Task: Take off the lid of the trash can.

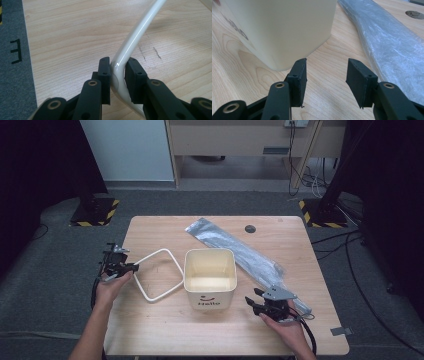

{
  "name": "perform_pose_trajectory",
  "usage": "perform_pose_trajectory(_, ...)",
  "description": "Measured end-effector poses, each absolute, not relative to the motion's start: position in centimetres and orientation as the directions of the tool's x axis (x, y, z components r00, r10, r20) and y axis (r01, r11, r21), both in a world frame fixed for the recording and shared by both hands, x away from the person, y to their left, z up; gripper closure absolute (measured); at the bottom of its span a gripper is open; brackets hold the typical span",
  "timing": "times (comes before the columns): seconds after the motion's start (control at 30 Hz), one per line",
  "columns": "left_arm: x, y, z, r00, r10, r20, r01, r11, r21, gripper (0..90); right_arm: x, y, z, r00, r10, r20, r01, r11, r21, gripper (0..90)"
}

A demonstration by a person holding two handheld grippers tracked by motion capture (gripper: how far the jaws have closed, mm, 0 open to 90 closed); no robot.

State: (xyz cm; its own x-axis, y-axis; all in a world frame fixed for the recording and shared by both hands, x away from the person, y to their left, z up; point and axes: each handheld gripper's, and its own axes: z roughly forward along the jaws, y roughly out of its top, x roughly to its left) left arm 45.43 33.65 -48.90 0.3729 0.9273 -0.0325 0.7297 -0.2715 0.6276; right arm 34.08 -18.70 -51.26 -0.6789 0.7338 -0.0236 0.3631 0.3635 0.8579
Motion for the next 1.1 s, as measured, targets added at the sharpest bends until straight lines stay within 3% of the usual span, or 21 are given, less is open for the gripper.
perform_pose_trajectory(1.1,45.9,32.0,-51.3,0.386,0.922,0.025,0.738,-0.325,0.591,72.1,34.0,-18.7,-51.5,-0.674,0.739,-0.012,0.379,0.360,0.852,48.2)
